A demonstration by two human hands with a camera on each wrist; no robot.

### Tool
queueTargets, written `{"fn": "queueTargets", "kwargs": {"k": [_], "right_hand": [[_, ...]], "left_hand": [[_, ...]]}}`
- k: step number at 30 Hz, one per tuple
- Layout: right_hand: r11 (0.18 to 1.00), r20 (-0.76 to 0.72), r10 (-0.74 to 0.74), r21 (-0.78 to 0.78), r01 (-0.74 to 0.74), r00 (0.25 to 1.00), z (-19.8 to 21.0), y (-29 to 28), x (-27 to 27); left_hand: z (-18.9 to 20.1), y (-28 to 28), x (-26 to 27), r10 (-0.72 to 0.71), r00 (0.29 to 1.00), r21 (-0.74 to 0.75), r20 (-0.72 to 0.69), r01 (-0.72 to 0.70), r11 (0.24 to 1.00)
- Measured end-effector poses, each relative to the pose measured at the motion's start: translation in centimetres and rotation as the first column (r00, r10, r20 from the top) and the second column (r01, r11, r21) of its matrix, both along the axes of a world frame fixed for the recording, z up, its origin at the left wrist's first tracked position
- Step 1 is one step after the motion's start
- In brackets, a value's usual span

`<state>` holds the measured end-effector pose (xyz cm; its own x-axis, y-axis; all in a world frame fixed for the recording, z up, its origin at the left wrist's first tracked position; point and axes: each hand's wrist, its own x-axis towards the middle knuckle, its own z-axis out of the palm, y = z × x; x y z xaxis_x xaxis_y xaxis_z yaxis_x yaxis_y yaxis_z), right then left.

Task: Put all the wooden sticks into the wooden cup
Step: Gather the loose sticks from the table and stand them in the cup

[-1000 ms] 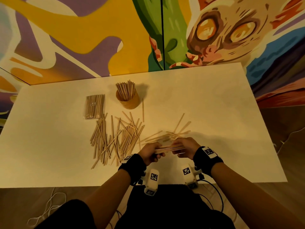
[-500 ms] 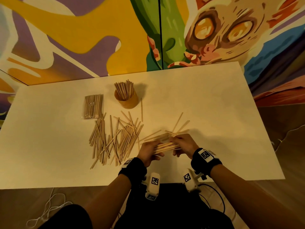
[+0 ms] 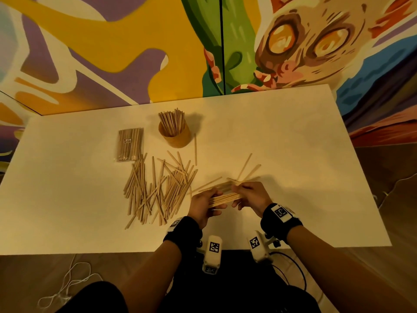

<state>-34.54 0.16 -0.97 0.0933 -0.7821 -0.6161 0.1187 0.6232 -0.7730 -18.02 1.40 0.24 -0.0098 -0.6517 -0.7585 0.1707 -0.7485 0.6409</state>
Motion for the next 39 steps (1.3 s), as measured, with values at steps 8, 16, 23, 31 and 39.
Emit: {"fn": "queueTargets", "kwargs": {"k": [8, 16, 23, 31, 39], "right_hand": [[0.999, -0.046, -0.055, -0.006, 0.054, 0.997, -0.6, 0.0, 0.2], [1.000, -0.141, -0.003, -0.030, -0.001, 0.990, -0.7, -0.5, -0.8], [0.988, -0.165, 0.142, -0.031, -0.149, 0.976, 0.1, -1.5, -1.3], [0.989, -0.127, 0.138, -0.028, -0.142, 0.982, 1.5, -3.1, 0.6], [0.902, -0.317, 0.368, -0.105, -0.418, 0.874, 3.0, -5.5, 6.5]], "left_hand": [[0.1, 0.1, -0.5, -0.102, 0.994, -0.077, 0.044, 0.106, 0.991], [0.9, -0.2, 0.1, -0.376, 0.927, -0.029, -0.008, 0.376, 0.926], [2.6, -1.9, 1.3, -0.644, 0.744, 0.012, -0.175, 0.656, 0.755], [3.2, -2.9, 4.0, -0.601, 0.722, -0.026, -0.343, 0.632, 0.774], [4.1, -5.7, 6.1, -0.773, 0.610, -0.012, -0.175, 0.784, 0.621]]}}
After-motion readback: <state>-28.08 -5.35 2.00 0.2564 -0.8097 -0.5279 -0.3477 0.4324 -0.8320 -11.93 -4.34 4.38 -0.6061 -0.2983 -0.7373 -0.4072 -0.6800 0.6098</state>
